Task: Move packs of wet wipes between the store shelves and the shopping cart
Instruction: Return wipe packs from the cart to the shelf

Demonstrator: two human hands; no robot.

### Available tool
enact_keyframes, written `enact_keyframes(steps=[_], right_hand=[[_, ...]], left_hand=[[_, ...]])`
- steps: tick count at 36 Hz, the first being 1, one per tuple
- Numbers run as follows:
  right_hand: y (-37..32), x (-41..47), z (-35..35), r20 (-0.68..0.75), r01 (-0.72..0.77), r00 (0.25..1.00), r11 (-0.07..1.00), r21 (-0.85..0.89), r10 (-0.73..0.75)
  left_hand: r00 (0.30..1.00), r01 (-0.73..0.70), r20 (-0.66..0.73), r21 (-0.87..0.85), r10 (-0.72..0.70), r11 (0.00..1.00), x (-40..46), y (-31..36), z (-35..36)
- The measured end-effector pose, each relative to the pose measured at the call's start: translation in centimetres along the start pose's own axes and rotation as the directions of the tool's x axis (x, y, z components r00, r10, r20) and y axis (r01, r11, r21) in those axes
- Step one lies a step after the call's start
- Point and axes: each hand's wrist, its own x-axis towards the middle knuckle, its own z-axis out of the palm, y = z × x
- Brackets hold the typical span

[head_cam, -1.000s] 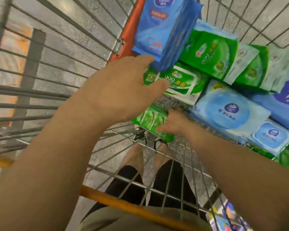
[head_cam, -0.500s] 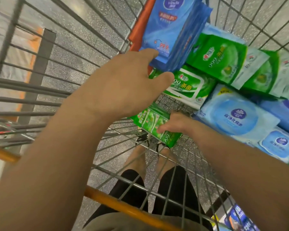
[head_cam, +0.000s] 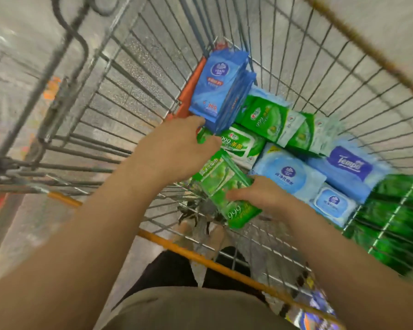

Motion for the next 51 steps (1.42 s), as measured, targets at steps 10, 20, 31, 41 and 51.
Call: enact_keyframes(steps=[10, 20, 31, 41, 51], right_hand=[[-0.8, -15.0, -3.7, -0.174, 0.204, 0.977, 0.771, 0.603, -0.122], [-3.0, -26.7, -2.4, -0.403, 0.471, 0.882, 0.449, 0.759, -0.244], [-1.3, -33.9, 1.2, -0.704, 0.666, 0.701, 0.459, 0.587, -0.116], [4.4, -40.8, 8.0, -0.848, 0.785, 0.514, 0.326, 0.526, 0.129], [13.1, -47.5, 16.2, -0.830, 0.858, 0.344, 0.213, 0.468, 0.439]], left_hand=[[0.999, -0.040, -0.033, -0.369, 0.030, 0.929, -5.7, 5.6, -0.6], [0.958, 0.085, 0.183, -0.916, 0.220, 0.393, -11.2, 11.6, -3.0], [0.817, 0.138, 0.328, -0.910, 0.474, 0.392, -16.3, 14.2, -5.1], [0.574, -0.003, 0.474, -0.814, 0.667, 0.581, -23.9, 16.8, -2.8], [0.359, -0.087, 0.632, -0.710, 0.686, 0.699, -34.7, 19.3, 2.6]])
